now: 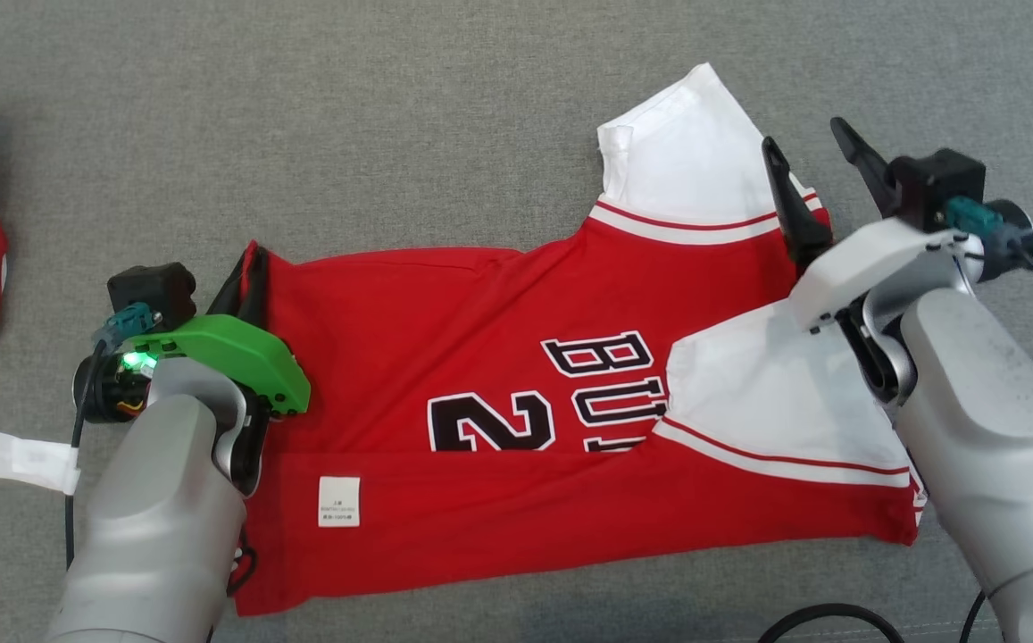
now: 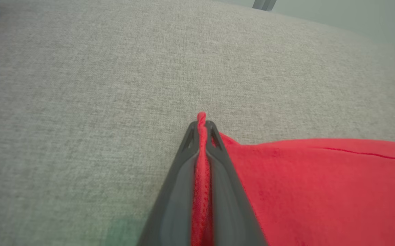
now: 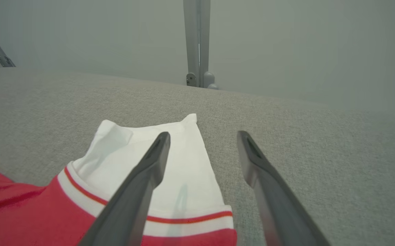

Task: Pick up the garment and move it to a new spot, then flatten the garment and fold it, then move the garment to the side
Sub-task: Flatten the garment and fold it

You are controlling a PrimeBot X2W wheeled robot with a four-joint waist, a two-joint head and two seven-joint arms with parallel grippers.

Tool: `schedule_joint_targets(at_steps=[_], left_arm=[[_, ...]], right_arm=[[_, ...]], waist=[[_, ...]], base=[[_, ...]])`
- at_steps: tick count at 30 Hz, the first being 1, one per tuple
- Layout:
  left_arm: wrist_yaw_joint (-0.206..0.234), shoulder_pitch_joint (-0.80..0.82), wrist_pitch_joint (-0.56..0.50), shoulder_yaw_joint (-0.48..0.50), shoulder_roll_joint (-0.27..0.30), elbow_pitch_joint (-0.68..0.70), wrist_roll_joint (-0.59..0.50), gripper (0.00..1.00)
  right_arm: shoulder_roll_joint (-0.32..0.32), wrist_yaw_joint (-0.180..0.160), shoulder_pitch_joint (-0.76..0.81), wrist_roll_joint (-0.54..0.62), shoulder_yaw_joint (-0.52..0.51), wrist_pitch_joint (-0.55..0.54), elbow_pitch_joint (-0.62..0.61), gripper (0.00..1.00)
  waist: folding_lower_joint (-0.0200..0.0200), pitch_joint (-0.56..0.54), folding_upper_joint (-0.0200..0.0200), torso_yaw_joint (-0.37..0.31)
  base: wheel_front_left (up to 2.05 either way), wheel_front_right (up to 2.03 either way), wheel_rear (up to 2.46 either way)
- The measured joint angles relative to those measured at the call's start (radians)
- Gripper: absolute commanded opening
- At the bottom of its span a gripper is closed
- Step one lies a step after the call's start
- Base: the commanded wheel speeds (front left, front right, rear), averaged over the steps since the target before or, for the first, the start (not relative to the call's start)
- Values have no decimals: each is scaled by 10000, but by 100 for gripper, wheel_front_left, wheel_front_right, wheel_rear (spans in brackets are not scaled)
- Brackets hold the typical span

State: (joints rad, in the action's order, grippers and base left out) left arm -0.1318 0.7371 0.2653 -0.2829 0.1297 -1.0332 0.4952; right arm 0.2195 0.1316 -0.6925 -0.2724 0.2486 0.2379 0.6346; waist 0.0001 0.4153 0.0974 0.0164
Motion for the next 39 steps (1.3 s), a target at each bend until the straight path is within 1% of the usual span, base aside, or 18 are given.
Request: schedule_joint_targets(at_steps=[4, 6, 8, 10, 12, 17, 18, 19, 20, 21, 25, 27, 32, 39], left_arm=[[0, 147, -12, -242, -23, 328, 56, 0], [2, 191, -10, -378, -98, 487, 102, 0], [2, 253, -12, -456, -226, 663, 173, 0], [0, 325, -12, -585, -301, 817, 209, 0], [0, 354, -12, -715, -391, 932, 238, 0], [2, 428, -10, -890, -556, 1112, 378, 0], [0, 443, -10, -941, -575, 1143, 430, 0], [0, 451, -8, -976, -594, 1164, 462, 0], [0, 454, -2, -997, -604, 1181, 495, 0], [0, 457, -2, -1003, -616, 1195, 500, 0], [-2, 455, -2, -926, -631, 1302, 541, 0], [0, 400, -4, -759, -537, 1432, 483, 0], [0, 5, -10, -357, -443, 1829, 224, 0], [0, -1005, -10, 40, -240, 2719, 69, 0]], right_arm=[[301, 0, -1254, -686, 700, -876, 782, 100], [500, 0, -1924, -917, 1112, -1523, 1223, 100], [520, 0, -2414, -1442, 1287, -2188, 1687, 100], [612, 0, -2846, -1521, 1739, -2786, 2057, 100], [614, 0, -3260, -1871, 1862, -3292, 2437, 100], [807, -2, -4029, -1904, 2132, -3776, 3386, 100], [784, -2, -4081, -1918, 2201, -3783, 3524, 96], [755, -2, -4131, -1925, 2299, -3789, 3630, 56], [740, -2, -4197, -1935, 2418, -3791, 3701, 9], [738, -2, -4255, -2015, 2443, -3749, 3739, 0], [823, 0, -4352, -2086, 2585, -3112, 3975, 0], [894, 0, -4360, -2077, 2606, -2644, 4126, 0], [920, 0, -4287, -2107, 2715, -1549, 4372, 0], [882, 0, -3434, -2767, 3183, -407, 3916, 0]], waist=[[1, 151, 0, 204], [1, 244, 0, 326], [1, 337, 0, 477], [1, 438, 0, 640], [1, 547, -1, 807], [0, 847, -1, 1180], [0, 899, 0, 1251], [0, 945, -1, 1314], [0, 990, 0, 1369], [0, 1030, -1, 1413], [0, 1075, -1, 1468], [0, 1030, -1, 1420], [0, 659, 0, 1255], [-1, -160, 0, 957]], base=[[0, 0, 0], [0, 0, 0], [0, 0, 0], [0, 0, 0], [0, 0, 0], [0, 0, 0], [0, 0, 0], [0, 0, 0], [0, 0, 0], [0, 0, 0], [0, 0, 0], [0, 0, 0], [0, 0, 0], [0, 0, 0]])
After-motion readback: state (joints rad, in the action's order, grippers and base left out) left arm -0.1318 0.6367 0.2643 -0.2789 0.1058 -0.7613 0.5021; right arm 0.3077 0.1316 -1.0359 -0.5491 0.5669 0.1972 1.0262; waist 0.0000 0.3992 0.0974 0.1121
